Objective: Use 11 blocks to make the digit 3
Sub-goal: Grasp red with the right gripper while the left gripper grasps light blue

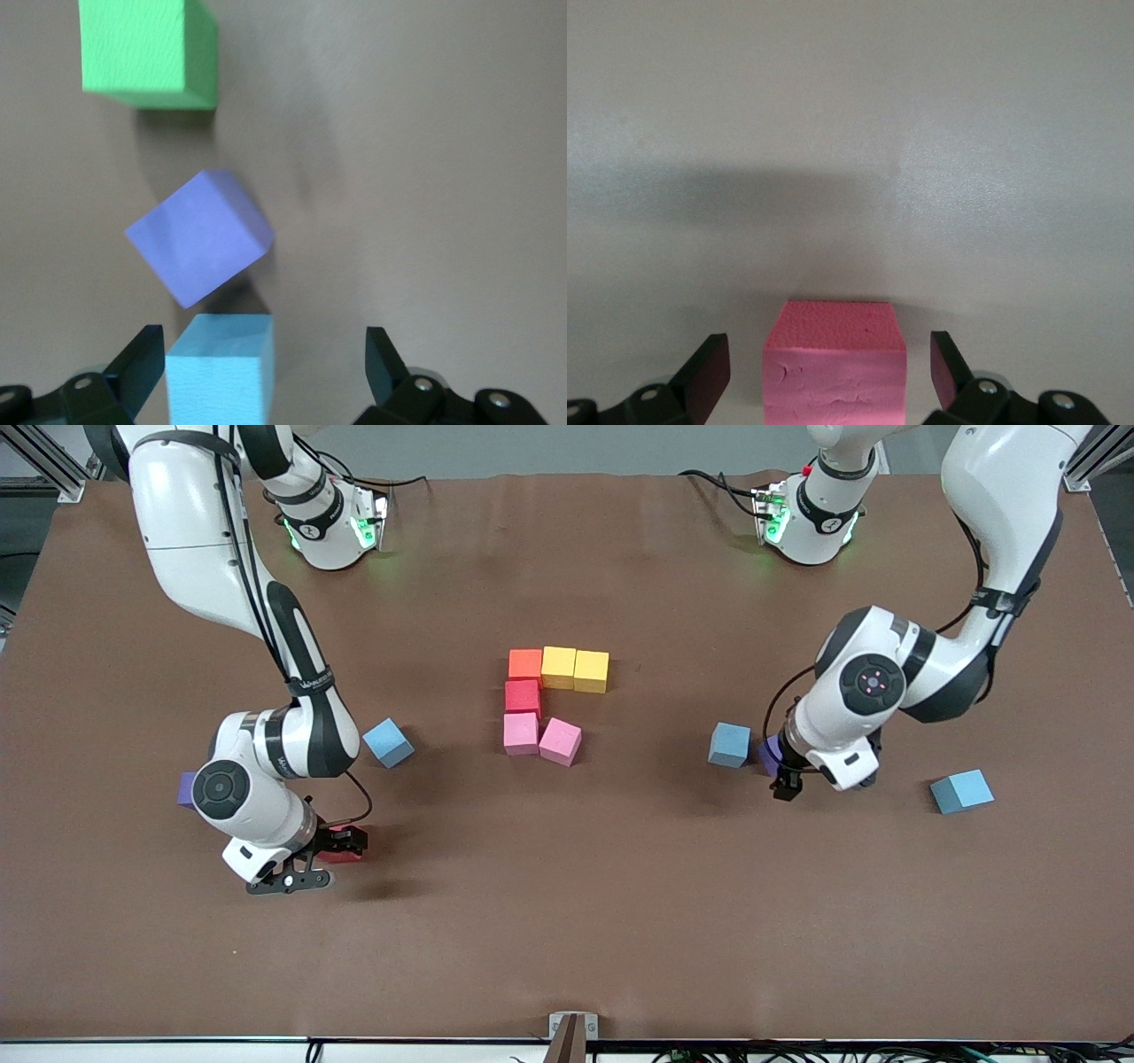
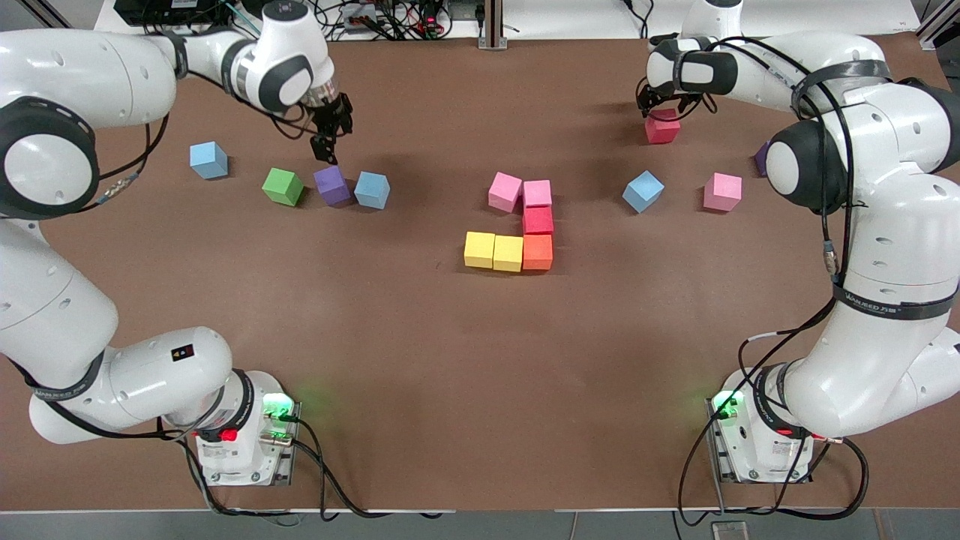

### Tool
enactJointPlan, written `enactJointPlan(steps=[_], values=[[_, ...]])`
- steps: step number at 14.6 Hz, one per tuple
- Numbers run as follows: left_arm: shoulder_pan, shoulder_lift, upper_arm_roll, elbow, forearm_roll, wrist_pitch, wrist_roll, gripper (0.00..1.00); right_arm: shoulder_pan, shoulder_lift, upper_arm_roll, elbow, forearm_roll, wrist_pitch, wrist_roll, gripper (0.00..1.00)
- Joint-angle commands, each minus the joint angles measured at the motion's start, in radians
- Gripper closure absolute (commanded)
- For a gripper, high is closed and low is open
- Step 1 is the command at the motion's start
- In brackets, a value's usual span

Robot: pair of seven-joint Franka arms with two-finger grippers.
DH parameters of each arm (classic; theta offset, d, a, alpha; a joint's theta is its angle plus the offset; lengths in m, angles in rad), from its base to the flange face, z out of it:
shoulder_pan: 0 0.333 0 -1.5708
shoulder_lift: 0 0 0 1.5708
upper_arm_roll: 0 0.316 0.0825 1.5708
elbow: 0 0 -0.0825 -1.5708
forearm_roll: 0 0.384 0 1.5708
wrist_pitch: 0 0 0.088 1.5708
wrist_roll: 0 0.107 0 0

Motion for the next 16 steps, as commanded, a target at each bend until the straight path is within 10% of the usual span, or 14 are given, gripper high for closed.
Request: enactJointPlan(steps=[1,6,11,16], values=[[0.010,-0.057,-0.011,-0.114,-0.014,0.096,-0.031,0.00,0.004,0.015,-0.001,0.001,0.019,-0.002,-0.016,0.00],[-0.017,-0.016,-0.011,-0.138,-0.008,0.158,-0.129,0.00,0.015,0.015,0.001,-0.014,0.017,-0.004,-0.011,0.08],[-0.023,0.035,-0.009,-0.148,-0.001,0.198,-0.132,0.01,0.015,0.016,-0.001,-0.015,0.017,-0.004,-0.014,0.51],[-0.020,0.093,-0.003,-0.143,0.067,0.235,-0.132,0.14,0.047,0.012,0.007,0.015,0.020,-0.004,0.080,0.58]])
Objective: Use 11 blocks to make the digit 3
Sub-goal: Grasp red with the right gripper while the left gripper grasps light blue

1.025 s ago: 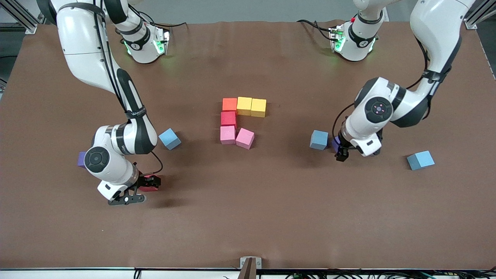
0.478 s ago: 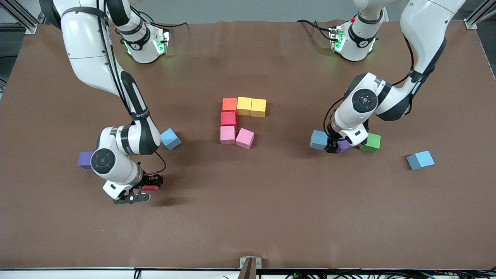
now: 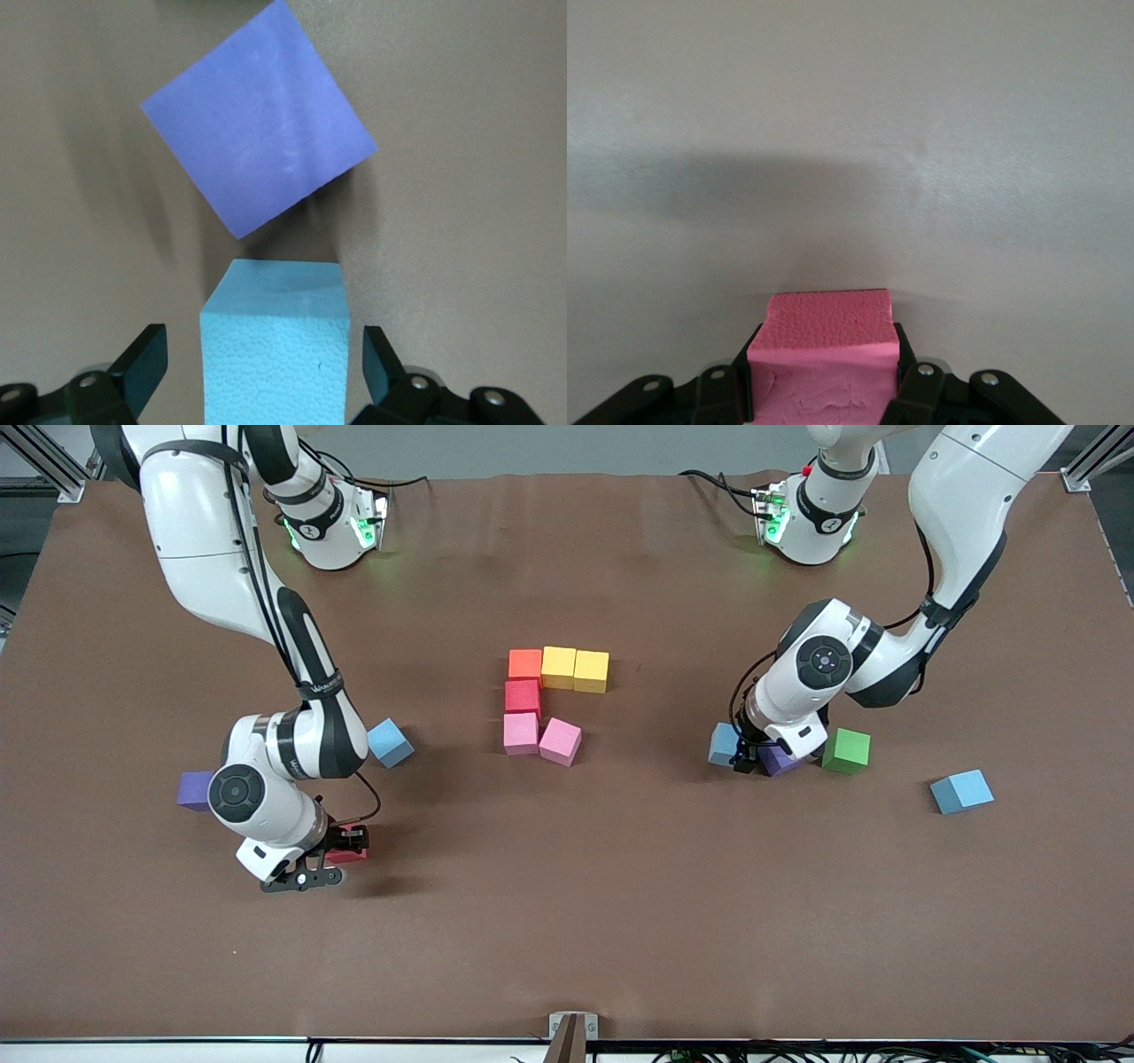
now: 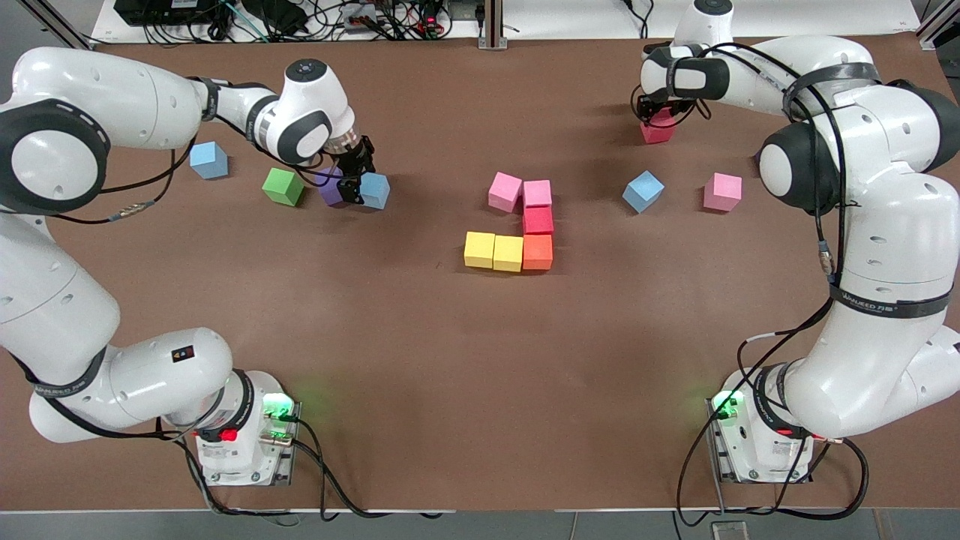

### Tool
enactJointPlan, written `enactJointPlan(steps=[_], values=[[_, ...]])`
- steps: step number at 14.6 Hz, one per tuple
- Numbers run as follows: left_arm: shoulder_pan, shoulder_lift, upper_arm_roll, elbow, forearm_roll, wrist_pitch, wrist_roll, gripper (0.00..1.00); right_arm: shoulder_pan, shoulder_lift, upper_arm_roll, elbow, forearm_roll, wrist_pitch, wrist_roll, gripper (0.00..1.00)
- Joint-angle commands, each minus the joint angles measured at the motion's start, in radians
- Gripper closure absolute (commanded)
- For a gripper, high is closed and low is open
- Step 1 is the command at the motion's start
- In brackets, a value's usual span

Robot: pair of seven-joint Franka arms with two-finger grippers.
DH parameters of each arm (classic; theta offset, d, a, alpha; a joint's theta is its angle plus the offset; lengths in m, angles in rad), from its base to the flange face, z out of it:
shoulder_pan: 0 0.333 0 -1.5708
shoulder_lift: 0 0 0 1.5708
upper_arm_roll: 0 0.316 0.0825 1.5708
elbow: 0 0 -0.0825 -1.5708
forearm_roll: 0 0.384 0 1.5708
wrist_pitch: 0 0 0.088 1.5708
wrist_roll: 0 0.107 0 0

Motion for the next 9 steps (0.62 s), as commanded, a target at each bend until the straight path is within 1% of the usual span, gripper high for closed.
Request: enactJointPlan(steps=[1,2,4,5,6,7,9], values=[[0.007,0.040,-0.001,-0.005,0.042,0.042,-0.009,0.28,0.051,-0.012,0.012,0.018,0.010,-0.007,0.115,0.58],[0.004,0.047,-0.001,0.004,0.042,0.044,-0.009,0.47,0.077,-0.013,0.013,0.032,0.011,-0.033,0.148,0.58],[-0.011,0.050,-0.004,0.051,0.042,0.036,-0.007,0.75,0.129,-0.013,0.013,0.061,0.010,-0.101,0.204,0.57],[-0.043,0.062,-0.004,0.090,0.040,0.033,-0.009,0.84,0.157,-0.013,0.013,0.075,0.010,-0.119,0.256,0.57],[-0.075,0.082,-0.004,0.133,0.037,0.016,-0.010,0.87,0.189,-0.012,0.013,0.081,0.010,-0.122,0.312,0.57],[-0.111,0.109,-0.003,0.189,0.033,-0.010,-0.021,0.89,0.220,-0.010,0.013,0.083,0.008,-0.122,0.361,0.57],[-0.183,0.181,0.002,0.320,0.039,-0.063,-0.084,0.92,0.270,-0.007,0.015,0.097,0.010,-0.121,0.438,0.57]])
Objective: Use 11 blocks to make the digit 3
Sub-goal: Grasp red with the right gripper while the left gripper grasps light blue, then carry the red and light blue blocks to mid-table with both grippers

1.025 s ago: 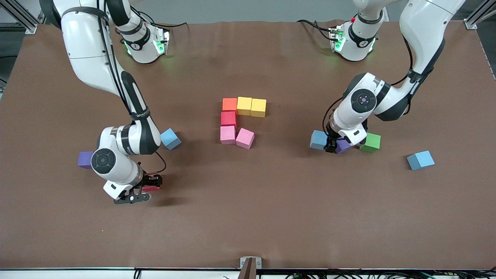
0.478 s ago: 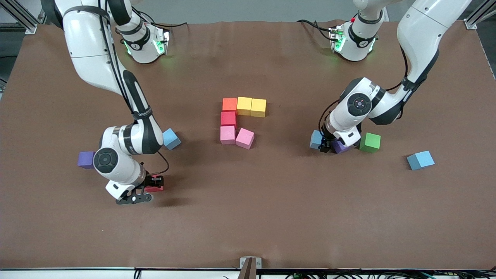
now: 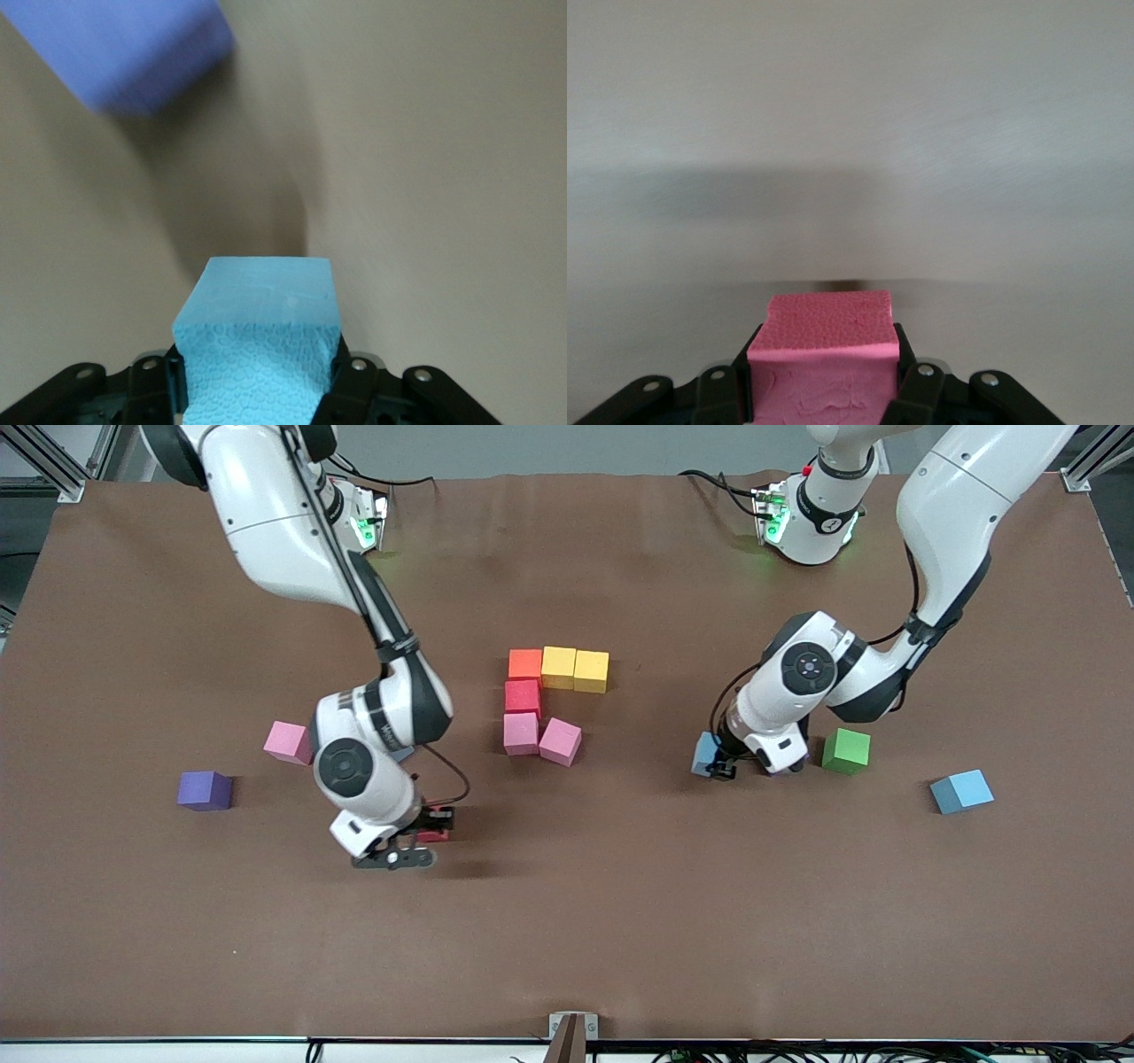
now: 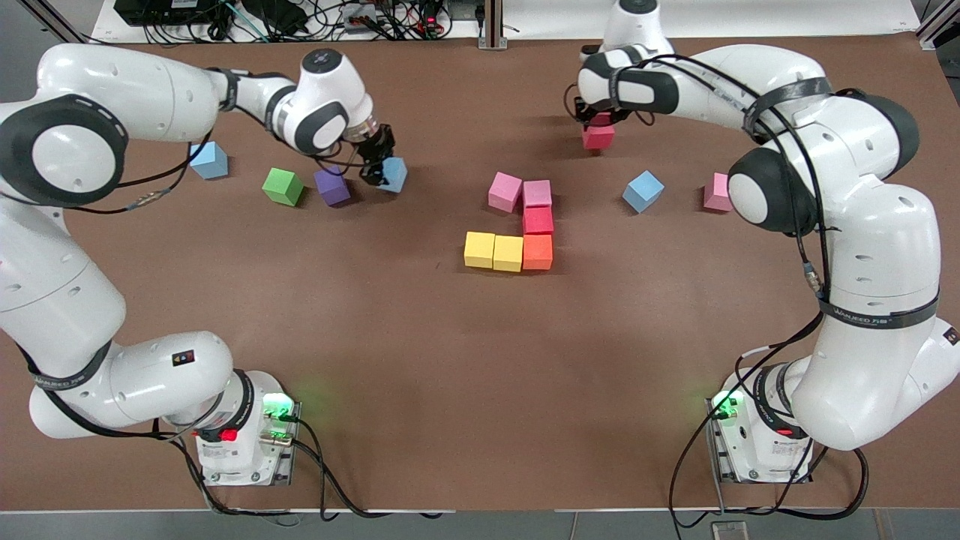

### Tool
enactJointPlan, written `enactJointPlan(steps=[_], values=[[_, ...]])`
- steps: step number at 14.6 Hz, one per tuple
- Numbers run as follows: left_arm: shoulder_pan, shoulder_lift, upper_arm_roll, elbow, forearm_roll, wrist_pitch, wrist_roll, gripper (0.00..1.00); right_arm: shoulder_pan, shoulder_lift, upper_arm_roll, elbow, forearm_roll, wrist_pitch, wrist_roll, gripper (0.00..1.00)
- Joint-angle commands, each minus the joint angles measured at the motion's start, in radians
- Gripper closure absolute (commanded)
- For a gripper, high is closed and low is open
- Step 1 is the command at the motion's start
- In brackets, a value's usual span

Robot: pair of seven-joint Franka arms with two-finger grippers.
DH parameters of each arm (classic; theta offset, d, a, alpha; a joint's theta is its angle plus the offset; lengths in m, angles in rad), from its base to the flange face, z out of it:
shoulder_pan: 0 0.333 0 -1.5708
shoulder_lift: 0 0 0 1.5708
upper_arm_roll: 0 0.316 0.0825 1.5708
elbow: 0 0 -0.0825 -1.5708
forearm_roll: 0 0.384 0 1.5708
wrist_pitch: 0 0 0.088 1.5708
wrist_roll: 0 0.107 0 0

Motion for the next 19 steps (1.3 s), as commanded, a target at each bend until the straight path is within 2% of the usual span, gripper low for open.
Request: enactJointPlan(steps=[1,3,6,7,11,13,19], values=[[-0.109,0.126,0.004,0.210,0.019,-0.085,-0.081,0.92,0.063,-0.004,-0.005,0.008,0.005,-0.011,0.097,0.57],[-0.209,0.184,0.045,0.326,0.019,-0.104,-0.141,0.92,0.097,-0.001,0.001,0.008,0.008,-0.010,0.137,0.57],[-0.408,0.224,0.177,0.434,0.001,-0.104,-0.192,0.93,0.109,0.010,0.009,0.019,0.019,-0.008,0.142,0.57],[-0.445,0.240,0.203,0.456,-0.010,-0.104,-0.201,0.93,0.117,0.013,0.009,0.019,0.019,-0.008,0.136,0.57],[-0.481,0.243,0.213,0.445,-0.027,-0.108,-0.204,0.93,0.126,0.018,0.015,0.023,0.021,-0.008,0.137,0.57],[-0.484,0.232,0.213,0.410,-0.021,-0.134,-0.264,0.93,0.126,0.021,0.015,0.023,0.021,-0.007,0.138,0.57],[-0.539,0.231,0.211,0.395,-0.012,-0.164,-0.446,0.94,0.126,0.024,0.015,0.023,0.022,-0.005,0.139,0.57]])
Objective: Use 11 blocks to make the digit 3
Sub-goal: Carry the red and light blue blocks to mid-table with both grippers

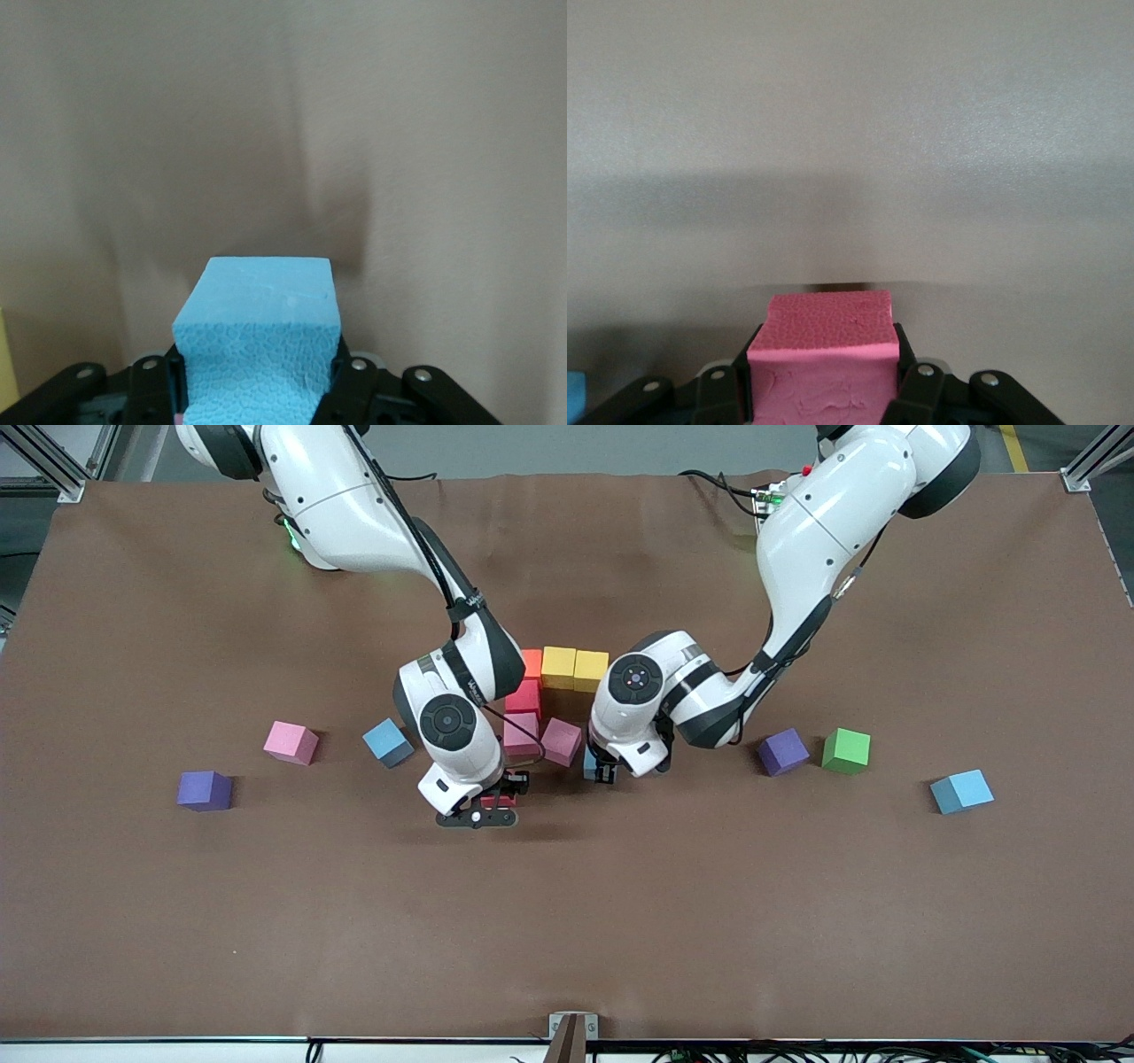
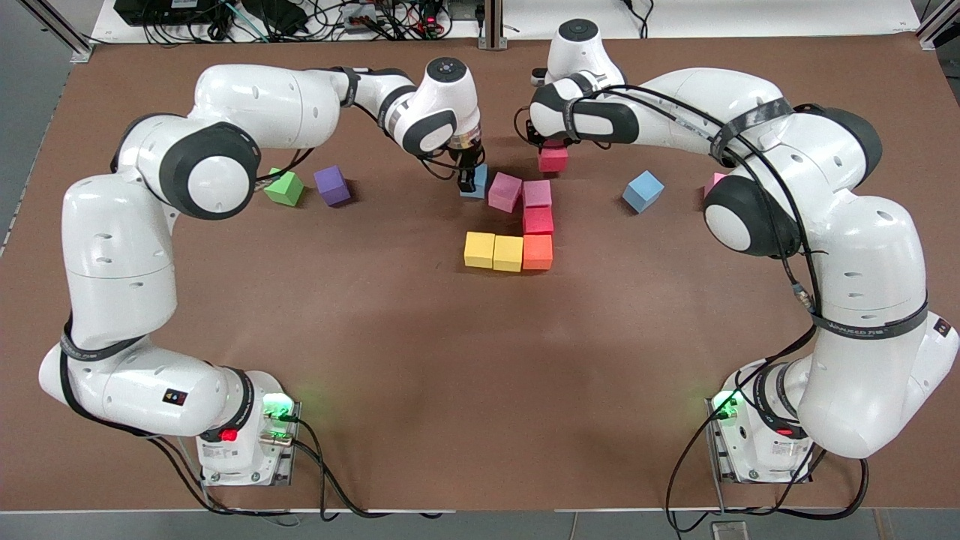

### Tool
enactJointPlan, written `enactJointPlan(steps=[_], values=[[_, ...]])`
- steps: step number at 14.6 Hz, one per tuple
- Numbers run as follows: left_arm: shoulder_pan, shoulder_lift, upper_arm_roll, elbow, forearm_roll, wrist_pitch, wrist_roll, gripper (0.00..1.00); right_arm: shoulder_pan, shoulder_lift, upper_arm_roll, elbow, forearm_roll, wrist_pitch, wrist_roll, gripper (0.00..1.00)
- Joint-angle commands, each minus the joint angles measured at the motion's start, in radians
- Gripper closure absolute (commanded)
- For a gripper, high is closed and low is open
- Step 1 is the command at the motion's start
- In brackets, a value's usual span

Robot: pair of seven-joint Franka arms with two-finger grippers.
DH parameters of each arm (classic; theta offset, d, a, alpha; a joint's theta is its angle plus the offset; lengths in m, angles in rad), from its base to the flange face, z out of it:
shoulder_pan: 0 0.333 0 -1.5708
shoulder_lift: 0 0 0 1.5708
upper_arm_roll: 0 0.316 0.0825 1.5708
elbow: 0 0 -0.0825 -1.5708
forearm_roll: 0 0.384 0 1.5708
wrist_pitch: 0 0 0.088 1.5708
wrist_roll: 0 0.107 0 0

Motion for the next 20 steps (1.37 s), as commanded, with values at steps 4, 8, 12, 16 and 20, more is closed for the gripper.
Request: enactJointPlan(steps=[4,8,12,16,20], values=[[-0.025,-0.014,0.003,-0.024,0.000,-0.017,-0.159,0.94,0.002,0.012,0.000,0.018,0.020,-0.001,0.006,0.57],[-0.030,-0.038,0.003,-0.062,0.000,-0.017,-0.163,0.94,0.008,0.020,0.000,0.018,0.021,-0.001,0.012,0.57],[-0.028,-0.050,0.003,-0.094,0.002,-0.017,-0.160,0.94,0.023,0.026,0.001,0.018,0.049,-0.001,0.010,0.57],[-0.028,-0.050,0.002,-0.094,0.002,-0.019,-0.160,0.94,0.031,0.032,0.009,0.019,0.049,0.001,0.010,0.57],[-0.031,-0.049,0.000,-0.088,0.005,-0.017,-0.160,0.94,0.042,0.035,0.009,0.019,0.049,-0.001,0.009,0.57]])
